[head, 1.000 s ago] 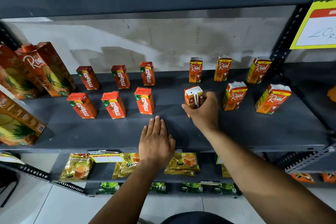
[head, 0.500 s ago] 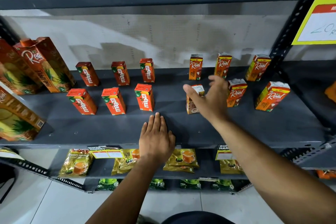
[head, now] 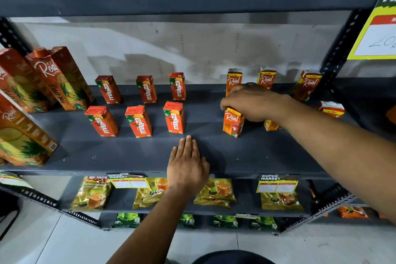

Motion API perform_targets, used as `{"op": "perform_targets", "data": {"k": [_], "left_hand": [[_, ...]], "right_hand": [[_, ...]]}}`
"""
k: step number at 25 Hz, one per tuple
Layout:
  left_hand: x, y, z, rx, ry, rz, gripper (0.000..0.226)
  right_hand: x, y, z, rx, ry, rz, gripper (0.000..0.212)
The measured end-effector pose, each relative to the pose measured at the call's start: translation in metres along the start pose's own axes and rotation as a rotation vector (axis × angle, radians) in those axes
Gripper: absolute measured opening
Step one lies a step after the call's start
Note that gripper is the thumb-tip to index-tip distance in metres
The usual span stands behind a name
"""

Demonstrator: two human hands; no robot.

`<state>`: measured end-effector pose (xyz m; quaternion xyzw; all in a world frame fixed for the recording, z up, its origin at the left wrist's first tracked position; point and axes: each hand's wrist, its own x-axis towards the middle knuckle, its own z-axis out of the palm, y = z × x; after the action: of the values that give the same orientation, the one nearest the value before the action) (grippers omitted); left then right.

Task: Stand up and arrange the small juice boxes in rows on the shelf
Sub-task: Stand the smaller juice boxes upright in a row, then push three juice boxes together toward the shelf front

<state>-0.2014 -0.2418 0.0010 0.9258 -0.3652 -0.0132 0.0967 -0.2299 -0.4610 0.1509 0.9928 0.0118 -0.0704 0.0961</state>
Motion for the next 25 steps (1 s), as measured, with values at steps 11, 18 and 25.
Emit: {"op": "perform_targets", "data": {"k": [11, 18, 25], "left_hand": [[0.018, 0.007, -0.008, -0.31, -0.039, -0.066, 0.073], [0.081, 0.053, -0.024, -0.905, -0.113, -0.136, 0.111], [0.114, 0.048, -0.021, -0.902, -0.194, 0.016, 0.08]], "right_hand": [[-0.106, 0.055, 0.045, 0.588, 0.741, 0.356, 0.068], [-0.163, 0.107, 0.129, 1.236, 0.769, 0.902, 0.11], [-0.157, 0.133, 0.154, 1.2, 0.307, 0.8, 0.087]]}}
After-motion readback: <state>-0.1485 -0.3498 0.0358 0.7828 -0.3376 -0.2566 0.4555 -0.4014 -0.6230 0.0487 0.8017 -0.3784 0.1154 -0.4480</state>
